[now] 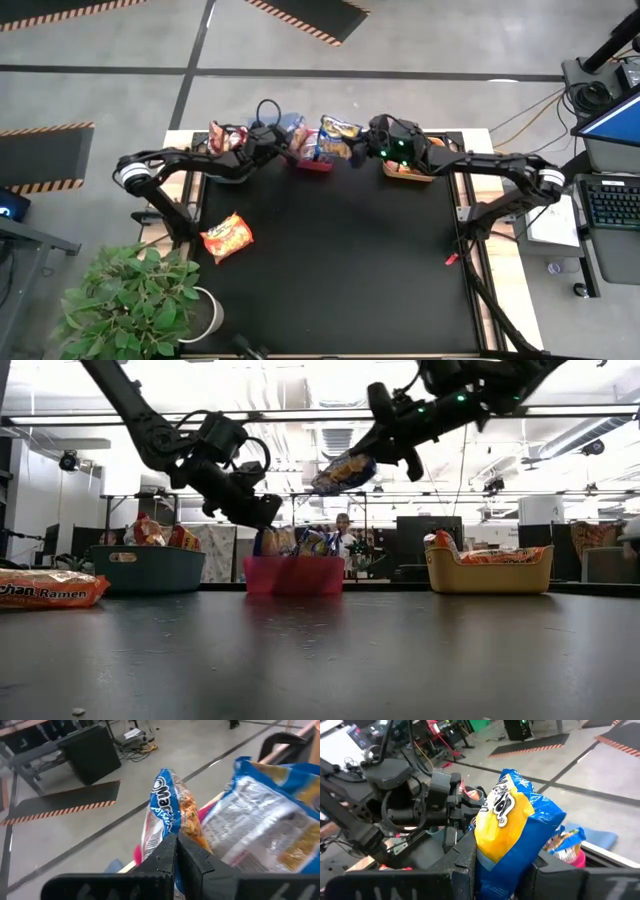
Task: Sort Maruchan noodles
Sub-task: Put the blue noodle pack into the pink bin
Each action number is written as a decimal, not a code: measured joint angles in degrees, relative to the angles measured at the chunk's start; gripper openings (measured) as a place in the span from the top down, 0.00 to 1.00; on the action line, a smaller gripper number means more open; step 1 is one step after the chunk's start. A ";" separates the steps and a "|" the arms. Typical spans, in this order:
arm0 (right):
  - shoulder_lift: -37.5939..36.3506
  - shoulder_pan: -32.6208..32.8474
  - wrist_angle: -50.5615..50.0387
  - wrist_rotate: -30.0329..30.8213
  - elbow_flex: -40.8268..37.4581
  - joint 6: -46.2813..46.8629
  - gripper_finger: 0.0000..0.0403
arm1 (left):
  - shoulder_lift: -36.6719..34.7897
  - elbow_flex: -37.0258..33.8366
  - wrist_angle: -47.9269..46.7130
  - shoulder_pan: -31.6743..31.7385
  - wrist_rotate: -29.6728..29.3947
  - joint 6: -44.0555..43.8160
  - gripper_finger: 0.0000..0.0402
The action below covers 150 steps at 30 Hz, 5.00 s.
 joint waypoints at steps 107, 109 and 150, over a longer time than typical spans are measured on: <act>37.14 -3.20 -17.43 1.33 35.90 1.37 0.71 | -7.76 -0.90 -5.18 3.16 23.45 -10.46 1.00; 36.77 -3.20 -17.36 1.31 35.90 0.33 0.67 | -8.31 -0.90 -5.21 3.18 23.45 -10.17 1.00; 4.98 1.15 10.30 -1.45 -8.62 -35.77 0.36 | -1.18 -0.90 8.41 -7.83 14.83 1.79 0.68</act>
